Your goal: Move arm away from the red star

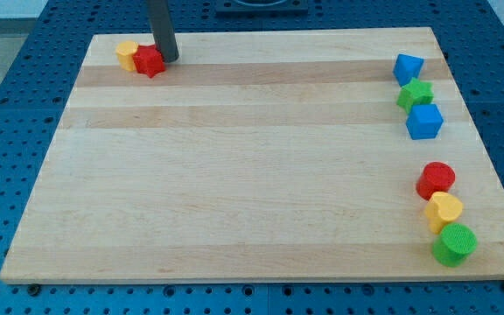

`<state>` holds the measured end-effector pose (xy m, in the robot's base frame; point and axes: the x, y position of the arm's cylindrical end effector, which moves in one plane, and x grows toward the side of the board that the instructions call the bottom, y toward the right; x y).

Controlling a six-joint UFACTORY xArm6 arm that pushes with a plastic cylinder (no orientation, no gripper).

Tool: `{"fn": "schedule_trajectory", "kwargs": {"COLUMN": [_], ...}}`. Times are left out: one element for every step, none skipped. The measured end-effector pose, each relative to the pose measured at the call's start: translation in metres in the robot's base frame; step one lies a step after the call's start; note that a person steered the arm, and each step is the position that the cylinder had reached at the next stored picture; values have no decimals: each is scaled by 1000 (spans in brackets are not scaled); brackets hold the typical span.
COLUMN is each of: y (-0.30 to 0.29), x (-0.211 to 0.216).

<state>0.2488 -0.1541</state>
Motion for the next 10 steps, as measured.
{"fn": "schedule_trajectory", "kwargs": {"y": [82, 153, 192, 209, 209, 225, 240, 256, 275, 277], "x": [73, 178, 294, 349, 348, 279, 239, 242, 242, 238]}}
